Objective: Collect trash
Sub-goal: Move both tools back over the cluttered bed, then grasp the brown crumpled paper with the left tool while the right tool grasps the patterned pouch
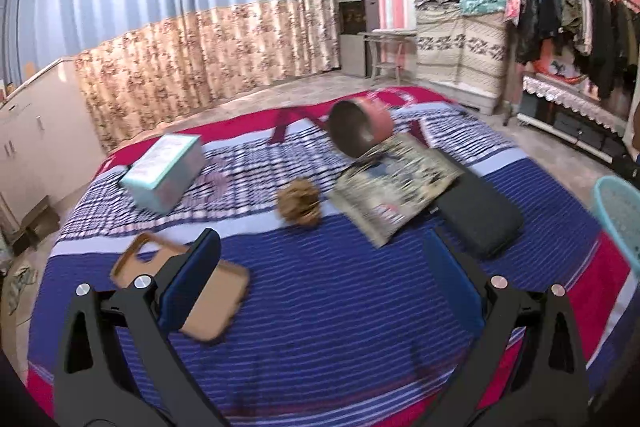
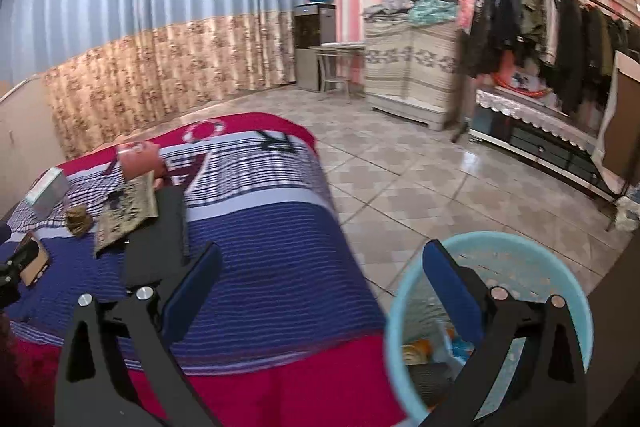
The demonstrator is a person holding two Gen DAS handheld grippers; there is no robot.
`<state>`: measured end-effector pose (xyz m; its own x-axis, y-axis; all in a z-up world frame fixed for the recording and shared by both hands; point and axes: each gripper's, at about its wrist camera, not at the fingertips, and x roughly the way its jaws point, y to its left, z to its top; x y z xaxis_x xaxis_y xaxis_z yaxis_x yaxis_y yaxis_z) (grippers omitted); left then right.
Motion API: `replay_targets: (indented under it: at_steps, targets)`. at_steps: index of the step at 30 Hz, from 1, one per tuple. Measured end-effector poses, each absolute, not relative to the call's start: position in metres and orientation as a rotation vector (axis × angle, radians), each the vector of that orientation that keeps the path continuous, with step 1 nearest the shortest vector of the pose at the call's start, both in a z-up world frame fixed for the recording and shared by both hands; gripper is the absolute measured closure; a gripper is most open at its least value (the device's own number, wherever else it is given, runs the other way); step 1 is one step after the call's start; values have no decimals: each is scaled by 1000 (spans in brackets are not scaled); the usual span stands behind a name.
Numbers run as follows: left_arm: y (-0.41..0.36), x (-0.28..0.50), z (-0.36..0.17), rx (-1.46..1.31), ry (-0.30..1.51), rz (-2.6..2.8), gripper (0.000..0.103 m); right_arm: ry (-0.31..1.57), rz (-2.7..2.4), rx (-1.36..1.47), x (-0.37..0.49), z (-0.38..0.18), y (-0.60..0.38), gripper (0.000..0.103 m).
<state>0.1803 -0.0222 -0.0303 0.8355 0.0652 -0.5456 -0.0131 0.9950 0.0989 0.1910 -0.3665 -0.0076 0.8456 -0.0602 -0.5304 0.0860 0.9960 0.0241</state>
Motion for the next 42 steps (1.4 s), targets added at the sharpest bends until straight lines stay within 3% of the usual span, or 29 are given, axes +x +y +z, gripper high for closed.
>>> replay_targets:
  at_steps: [22,32,42]
  targets:
    - [67,153,-39,-13,604,104,5,565,27,-68,198,-12,-259,5]
    - [80,161,-51,-10,651,118,5,680,112,-114,220,-41,-218,5]
    - [56,215,-39,-59,651,40,5,706,22,-58,235,-49,-239,5]
